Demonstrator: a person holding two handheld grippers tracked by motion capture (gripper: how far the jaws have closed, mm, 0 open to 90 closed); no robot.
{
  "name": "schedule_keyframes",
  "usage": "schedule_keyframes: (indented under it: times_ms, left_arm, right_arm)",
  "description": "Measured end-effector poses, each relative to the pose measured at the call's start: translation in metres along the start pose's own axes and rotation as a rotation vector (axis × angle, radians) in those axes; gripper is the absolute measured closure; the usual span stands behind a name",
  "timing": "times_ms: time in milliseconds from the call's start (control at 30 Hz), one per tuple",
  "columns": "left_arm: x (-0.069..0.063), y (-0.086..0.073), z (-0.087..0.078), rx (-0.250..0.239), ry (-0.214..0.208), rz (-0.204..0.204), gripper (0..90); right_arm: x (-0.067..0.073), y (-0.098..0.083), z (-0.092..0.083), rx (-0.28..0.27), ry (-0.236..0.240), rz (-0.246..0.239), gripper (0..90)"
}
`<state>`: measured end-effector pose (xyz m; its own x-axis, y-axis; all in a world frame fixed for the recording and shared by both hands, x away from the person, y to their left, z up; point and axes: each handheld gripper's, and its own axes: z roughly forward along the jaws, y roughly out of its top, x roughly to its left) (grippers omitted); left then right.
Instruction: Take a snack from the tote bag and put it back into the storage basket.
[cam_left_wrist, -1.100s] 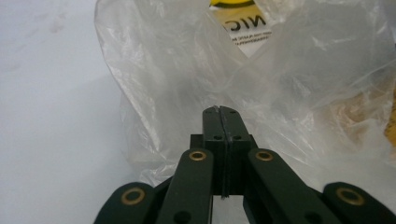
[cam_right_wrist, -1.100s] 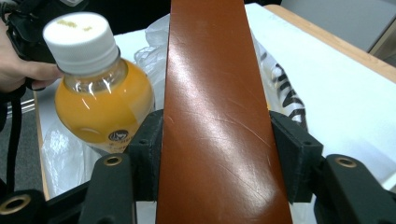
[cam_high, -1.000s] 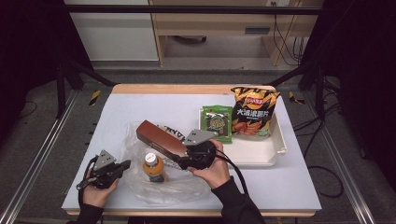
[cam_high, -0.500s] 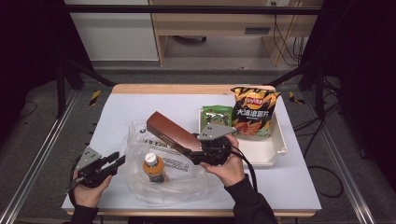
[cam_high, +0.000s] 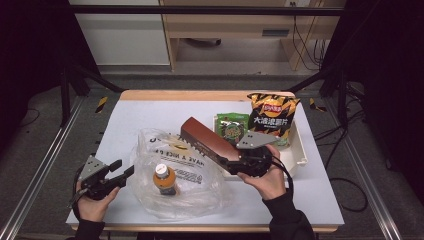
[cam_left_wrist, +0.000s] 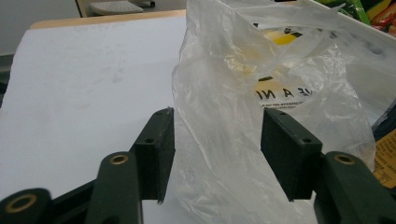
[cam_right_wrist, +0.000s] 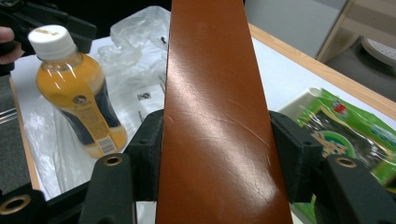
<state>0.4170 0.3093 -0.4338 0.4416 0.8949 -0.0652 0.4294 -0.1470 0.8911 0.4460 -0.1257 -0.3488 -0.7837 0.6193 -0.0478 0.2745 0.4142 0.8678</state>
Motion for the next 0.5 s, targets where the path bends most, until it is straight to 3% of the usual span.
schedule_keyframes:
  times_ms: [500]
  left_arm:
    - [0.000,0.000,0.002,0.000,0.001,-0.001,39.6]
  right_arm:
    - [-0.032,-0.030,-0.029,0.027,-0.061,0.048,43.7]
